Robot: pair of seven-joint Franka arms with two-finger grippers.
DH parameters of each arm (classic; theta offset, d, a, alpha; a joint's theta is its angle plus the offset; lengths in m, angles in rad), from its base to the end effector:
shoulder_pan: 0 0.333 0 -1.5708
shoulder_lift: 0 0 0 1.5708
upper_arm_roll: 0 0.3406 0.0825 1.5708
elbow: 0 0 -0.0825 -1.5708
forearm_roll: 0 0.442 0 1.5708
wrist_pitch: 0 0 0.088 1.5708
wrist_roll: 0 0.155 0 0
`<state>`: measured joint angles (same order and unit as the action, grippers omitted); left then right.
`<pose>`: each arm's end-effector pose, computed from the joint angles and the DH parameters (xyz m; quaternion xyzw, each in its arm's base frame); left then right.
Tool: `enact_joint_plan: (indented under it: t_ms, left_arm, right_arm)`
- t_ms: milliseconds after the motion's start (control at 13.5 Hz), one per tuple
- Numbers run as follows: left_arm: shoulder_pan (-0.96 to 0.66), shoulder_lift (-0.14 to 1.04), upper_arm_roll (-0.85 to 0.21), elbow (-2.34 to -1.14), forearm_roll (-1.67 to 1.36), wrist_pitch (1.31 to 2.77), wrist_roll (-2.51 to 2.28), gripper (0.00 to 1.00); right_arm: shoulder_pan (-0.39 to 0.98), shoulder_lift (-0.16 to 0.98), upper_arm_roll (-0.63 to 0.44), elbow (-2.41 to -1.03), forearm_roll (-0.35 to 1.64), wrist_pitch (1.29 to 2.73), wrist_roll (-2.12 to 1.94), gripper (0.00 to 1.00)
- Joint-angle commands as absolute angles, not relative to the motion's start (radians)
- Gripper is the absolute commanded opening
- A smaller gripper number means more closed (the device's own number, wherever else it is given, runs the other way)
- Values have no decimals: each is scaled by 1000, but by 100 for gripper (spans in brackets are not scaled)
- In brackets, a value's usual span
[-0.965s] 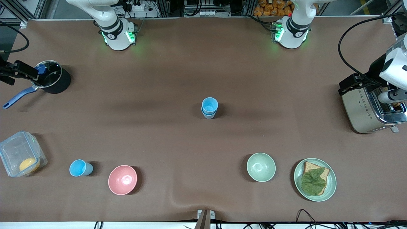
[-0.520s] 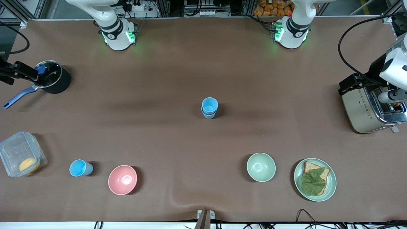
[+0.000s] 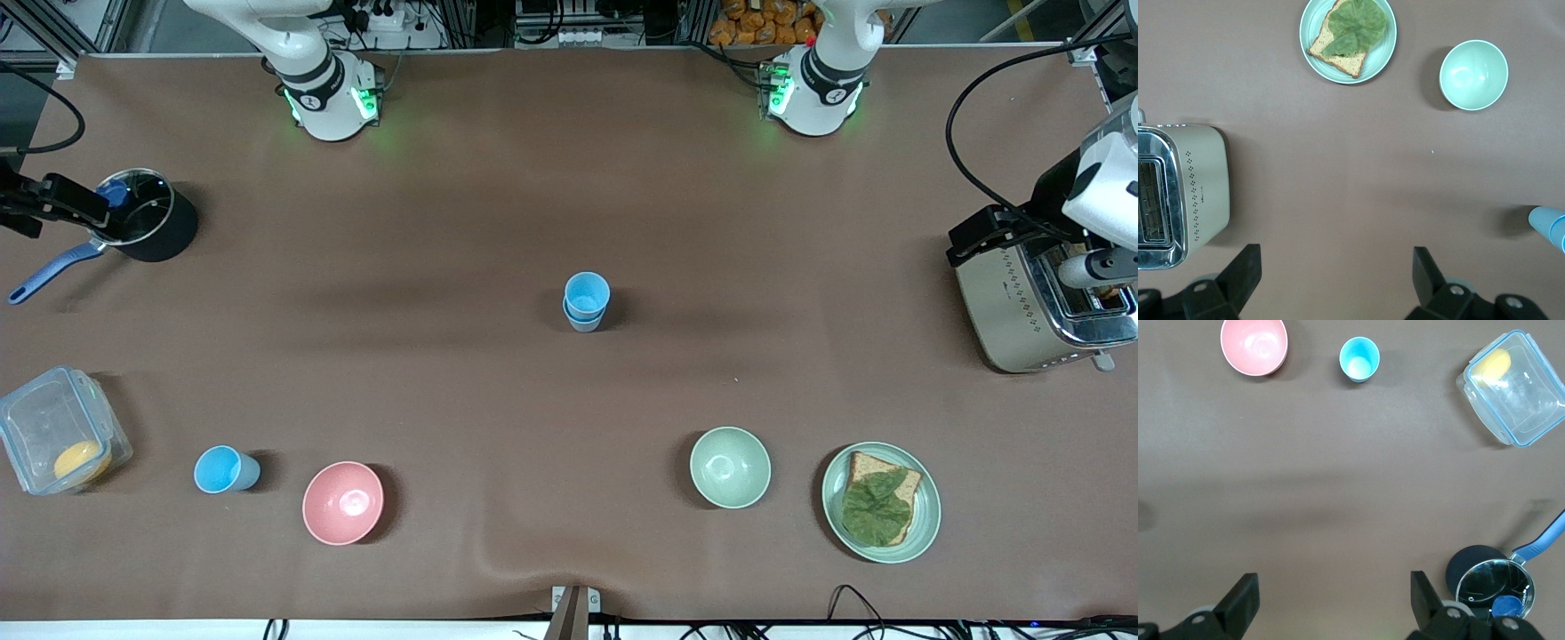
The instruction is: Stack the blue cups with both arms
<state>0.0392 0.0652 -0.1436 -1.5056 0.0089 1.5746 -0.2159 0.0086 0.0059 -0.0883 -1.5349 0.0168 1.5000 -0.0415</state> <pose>0.6319 -0.0622 0.5957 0.9984 0.0559 0.0022 0.0006 0.6037 -0.0454 0.6104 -0.9996 0.0187 0.0199 0.0094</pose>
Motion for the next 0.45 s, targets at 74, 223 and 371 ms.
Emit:
enact_joint_plan:
  t_ms: [74, 223, 371]
  left_arm:
    - [55, 52, -146, -1502, 3, 1549, -160, 100]
    - [58, 49, -147, -1500, 5, 1540, -135, 100]
    - [66, 51, -146, -1477, 8, 1517, -132, 100]
  right_arm:
    - [-8, -3, -74, -1539, 2, 1489, -26, 100]
    - [-9, -3, -77, -1540, 3, 1482, -26, 100]
    - [-9, -5, -77, -1540, 3, 1479, -26, 100]
